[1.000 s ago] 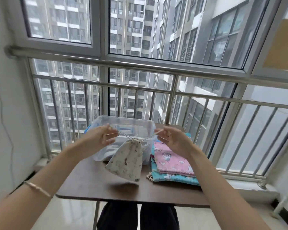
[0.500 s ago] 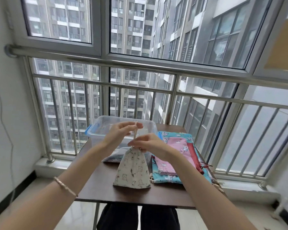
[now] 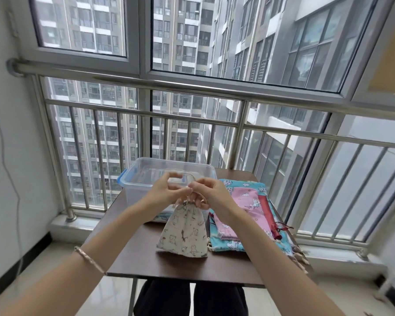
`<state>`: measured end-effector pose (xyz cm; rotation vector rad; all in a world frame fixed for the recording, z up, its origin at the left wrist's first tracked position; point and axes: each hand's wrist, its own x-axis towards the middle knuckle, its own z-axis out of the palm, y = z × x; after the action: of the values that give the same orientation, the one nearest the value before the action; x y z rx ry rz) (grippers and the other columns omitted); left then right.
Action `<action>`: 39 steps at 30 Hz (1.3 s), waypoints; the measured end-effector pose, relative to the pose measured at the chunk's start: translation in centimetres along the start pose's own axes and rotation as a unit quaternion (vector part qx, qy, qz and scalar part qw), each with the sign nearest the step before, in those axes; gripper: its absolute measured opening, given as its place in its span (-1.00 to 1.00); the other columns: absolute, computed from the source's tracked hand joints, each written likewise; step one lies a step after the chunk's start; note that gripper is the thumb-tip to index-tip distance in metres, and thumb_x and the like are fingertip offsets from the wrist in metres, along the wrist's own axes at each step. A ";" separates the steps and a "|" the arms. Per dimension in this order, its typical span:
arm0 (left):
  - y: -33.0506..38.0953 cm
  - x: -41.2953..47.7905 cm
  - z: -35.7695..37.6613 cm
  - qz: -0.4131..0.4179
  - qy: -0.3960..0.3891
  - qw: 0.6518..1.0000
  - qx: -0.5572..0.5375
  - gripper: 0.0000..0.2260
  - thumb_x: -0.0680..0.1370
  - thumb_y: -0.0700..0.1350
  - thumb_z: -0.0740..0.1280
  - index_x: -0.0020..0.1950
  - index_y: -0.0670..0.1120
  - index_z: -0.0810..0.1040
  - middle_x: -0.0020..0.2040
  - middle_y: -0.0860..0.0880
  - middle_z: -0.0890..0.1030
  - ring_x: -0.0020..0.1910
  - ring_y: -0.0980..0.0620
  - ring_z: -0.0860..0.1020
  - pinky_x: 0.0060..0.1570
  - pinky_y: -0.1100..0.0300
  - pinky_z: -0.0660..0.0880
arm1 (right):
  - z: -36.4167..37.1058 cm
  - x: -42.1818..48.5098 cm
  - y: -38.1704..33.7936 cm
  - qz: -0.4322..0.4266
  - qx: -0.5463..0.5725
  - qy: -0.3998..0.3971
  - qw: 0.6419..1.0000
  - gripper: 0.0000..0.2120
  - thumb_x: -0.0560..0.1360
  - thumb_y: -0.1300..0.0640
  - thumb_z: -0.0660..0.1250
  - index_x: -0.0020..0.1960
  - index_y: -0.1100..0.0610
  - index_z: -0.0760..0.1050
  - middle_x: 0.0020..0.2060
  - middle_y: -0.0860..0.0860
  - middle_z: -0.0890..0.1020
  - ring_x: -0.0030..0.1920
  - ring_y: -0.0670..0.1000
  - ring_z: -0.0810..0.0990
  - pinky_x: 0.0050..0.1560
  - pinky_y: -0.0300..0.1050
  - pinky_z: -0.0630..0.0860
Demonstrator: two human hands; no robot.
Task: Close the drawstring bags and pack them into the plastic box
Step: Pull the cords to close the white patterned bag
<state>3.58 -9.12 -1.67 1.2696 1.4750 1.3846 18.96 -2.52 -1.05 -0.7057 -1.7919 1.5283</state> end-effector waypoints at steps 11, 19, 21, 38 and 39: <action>0.8 -0.3 -1.0 -0.014 -0.069 0.993 0.098 -0.87 0.50 -0.11 0.42 -0.09 -0.17 0.67 -0.40 0.02 0.56 -0.43 0.13 0.43 -0.34 0.31 0.41 | -0.3 -0.1 -0.9 -0.033 -0.089 0.007 0.995 -0.80 0.45 0.33 0.36 0.05 0.16 0.51 -0.19 0.04 0.54 -0.30 -0.07 0.50 -0.33 -0.23 0.47; 2.5 -0.5 -1.5 -0.024 -0.154 0.975 0.161 -0.77 0.56 -0.08 0.34 -0.04 -0.26 0.62 -0.42 0.05 0.43 -0.47 0.15 0.34 -0.40 0.36 0.34 | -0.2 0.0 -0.5 -0.153 -0.349 0.004 0.925 -0.72 0.48 0.39 0.22 0.03 0.13 0.60 0.04 0.04 0.56 0.01 -0.02 0.53 0.11 -0.25 0.46; 2.7 -0.5 -1.6 -0.025 -0.157 0.974 0.160 -0.80 0.55 -0.08 0.34 -0.09 -0.21 0.62 -0.40 0.02 0.43 -0.45 0.14 0.35 -0.39 0.35 0.35 | -0.2 0.1 -0.5 -0.146 -0.364 0.002 0.920 -0.73 0.49 0.39 0.19 0.03 0.18 0.60 0.00 0.06 0.61 0.00 0.02 0.57 0.08 -0.18 0.51; 2.7 0.1 -0.3 0.091 -0.050 0.976 0.192 -0.92 0.56 -0.17 0.33 -0.13 -0.10 0.57 -0.24 -0.03 0.59 -0.28 0.06 0.52 -0.25 0.22 0.49 | -0.9 0.7 -0.1 0.033 0.025 -0.119 0.992 -0.67 0.36 0.27 0.31 0.11 0.17 0.40 -0.28 0.06 0.57 -0.26 0.00 0.48 -0.14 -0.12 0.40; 2.7 0.2 -0.3 0.093 -0.052 0.975 0.197 -0.92 0.56 -0.17 0.33 -0.14 -0.08 0.57 -0.24 -0.03 0.60 -0.28 0.07 0.53 -0.24 0.22 0.50 | -1.0 0.7 -0.3 0.031 -0.010 -0.123 0.992 -0.65 0.37 0.25 0.33 0.14 0.16 0.39 -0.28 0.04 0.59 -0.25 -0.01 0.50 -0.11 -0.11 0.42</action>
<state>3.72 -9.22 1.07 1.7380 1.6439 1.1511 19.31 -1.40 -0.57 -0.6084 -1.9837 1.7008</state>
